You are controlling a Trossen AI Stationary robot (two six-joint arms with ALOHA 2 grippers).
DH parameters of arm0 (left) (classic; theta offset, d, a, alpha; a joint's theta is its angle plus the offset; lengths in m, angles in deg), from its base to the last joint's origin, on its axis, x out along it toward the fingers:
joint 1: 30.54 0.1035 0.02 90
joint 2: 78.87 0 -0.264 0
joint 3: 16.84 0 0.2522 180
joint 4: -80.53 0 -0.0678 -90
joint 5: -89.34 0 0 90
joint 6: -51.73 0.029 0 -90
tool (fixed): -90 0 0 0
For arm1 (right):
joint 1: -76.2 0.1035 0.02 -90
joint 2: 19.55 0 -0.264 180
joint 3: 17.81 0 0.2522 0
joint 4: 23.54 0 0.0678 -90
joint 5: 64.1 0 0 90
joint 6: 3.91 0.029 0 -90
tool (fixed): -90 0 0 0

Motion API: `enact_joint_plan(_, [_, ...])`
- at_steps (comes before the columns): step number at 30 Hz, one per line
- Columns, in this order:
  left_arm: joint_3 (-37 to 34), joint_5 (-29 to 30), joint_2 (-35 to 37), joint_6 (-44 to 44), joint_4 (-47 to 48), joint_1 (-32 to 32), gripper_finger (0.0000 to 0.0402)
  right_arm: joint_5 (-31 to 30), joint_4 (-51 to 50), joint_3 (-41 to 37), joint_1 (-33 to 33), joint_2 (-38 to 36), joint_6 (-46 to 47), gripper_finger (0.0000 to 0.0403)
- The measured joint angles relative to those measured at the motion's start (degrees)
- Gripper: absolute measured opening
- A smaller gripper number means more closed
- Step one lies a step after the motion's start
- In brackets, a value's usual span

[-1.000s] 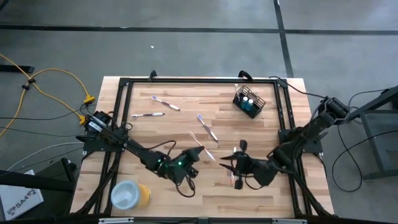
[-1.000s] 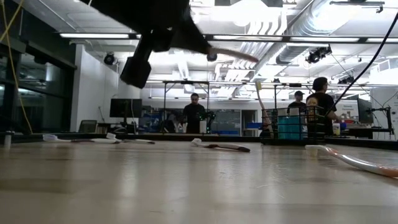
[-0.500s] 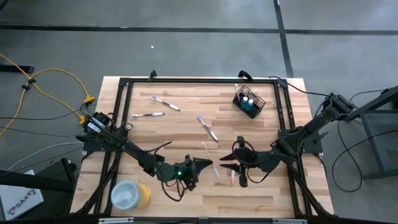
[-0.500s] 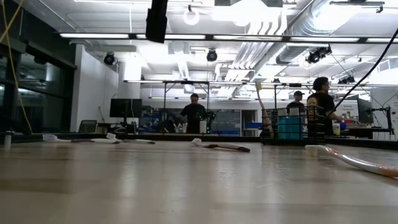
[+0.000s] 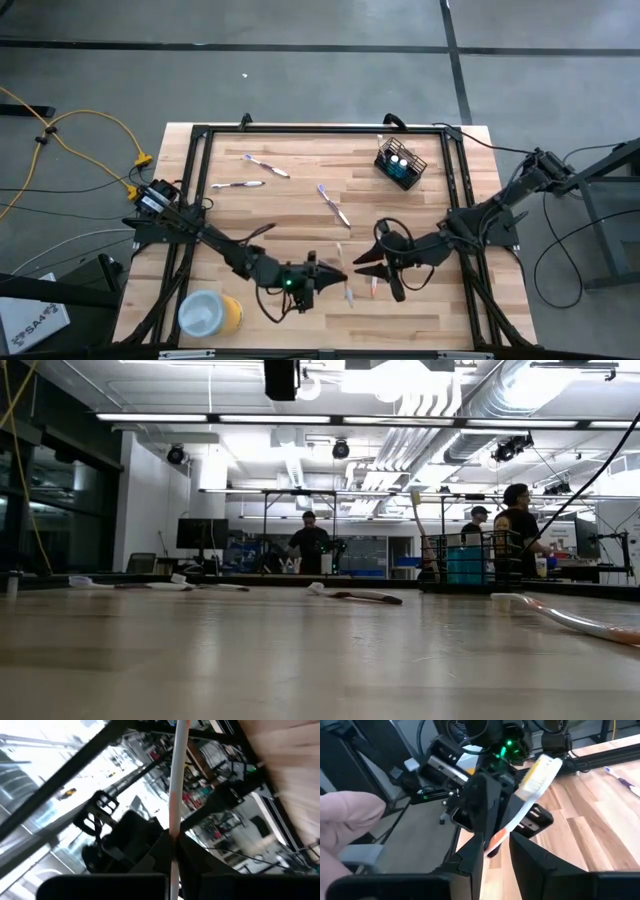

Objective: Pick & Place toothbrushing station
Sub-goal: Put the left orange toothbrush into the left of the black mesh organizer

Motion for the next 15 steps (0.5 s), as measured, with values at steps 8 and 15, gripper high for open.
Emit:
enact_joint_plan(8, [0.00,-4.30,0.00,2.79,0.04,0.99,0.0002,4.36,2.36,0.00,-1.79,0.00,1.50,0.0087])
enact_joint_plan(15, [0.00,-6.12,0.00,3.89,0.04,0.95,0.0002,4.59,2.53,0.00,-3.01,0.00,1.71,0.0087])
